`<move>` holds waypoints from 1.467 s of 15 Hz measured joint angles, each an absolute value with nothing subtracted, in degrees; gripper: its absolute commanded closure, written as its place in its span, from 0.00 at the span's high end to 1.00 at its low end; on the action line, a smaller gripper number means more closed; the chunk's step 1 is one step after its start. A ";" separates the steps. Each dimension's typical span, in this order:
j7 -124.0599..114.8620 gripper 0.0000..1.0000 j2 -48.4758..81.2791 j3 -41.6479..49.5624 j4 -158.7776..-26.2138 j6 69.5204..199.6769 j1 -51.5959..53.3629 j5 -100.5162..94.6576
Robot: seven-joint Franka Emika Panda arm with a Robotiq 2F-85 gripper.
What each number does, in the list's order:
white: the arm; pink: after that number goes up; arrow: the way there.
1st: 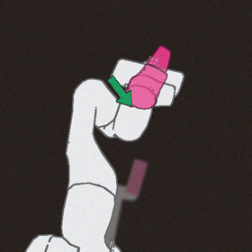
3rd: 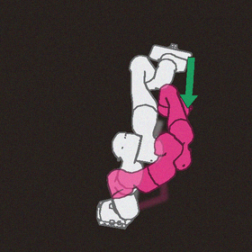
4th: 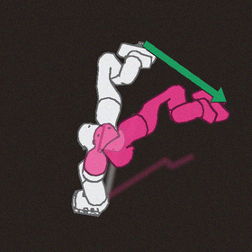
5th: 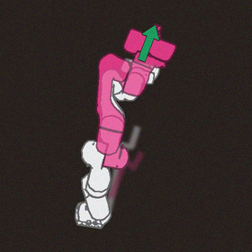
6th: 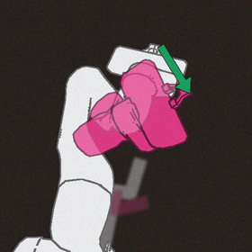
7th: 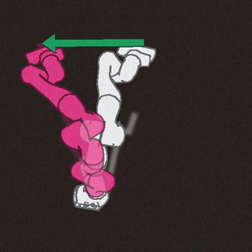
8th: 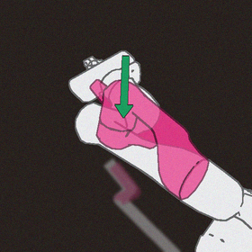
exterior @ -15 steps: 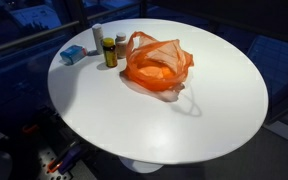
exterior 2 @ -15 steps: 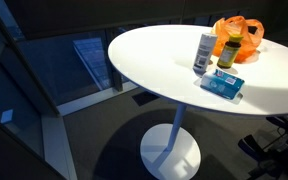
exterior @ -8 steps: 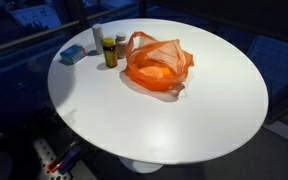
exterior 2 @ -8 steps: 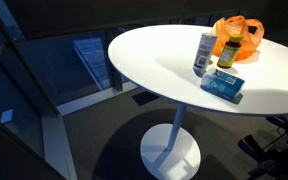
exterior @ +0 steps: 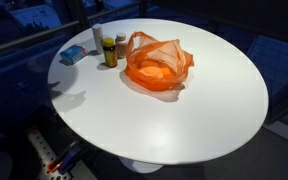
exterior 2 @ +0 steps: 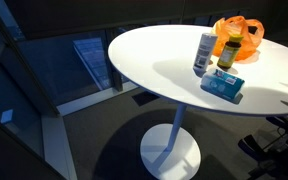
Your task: Put the black and yellow bottle in the orange plastic bag
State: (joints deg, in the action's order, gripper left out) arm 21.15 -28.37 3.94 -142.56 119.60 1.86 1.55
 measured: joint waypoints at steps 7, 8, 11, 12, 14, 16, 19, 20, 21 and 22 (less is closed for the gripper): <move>14.23 1.00 -21.49 0.22 -145.71 129.60 2.34 1.55; 13.27 1.00 -20.27 -0.13 -145.59 130.02 2.34 1.55; 9.82 1.00 -16.86 -1.00 -144.51 130.22 2.33 1.06; 8.49 1.00 -15.76 -1.25 -143.87 130.22 2.32 0.56; 6.21 1.00 -13.60 -1.70 -142.37 130.22 2.32 -0.26; 4.38 1.00 -11.60 -2.08 -140.71 130.22 2.32 -0.93; 2.18 1.00 -8.75 -2.45 -138.17 130.22 2.32 -2.24; 1.60 1.00 -7.84 -2.53 -137.44 130.22 2.32 -2.75; 1.12 1.00 -6.93 -2.60 -136.77 130.22 2.32 -3.25; 0.66 1.00 -6.04 -2.62 -136.17 130.22 2.32 -3.88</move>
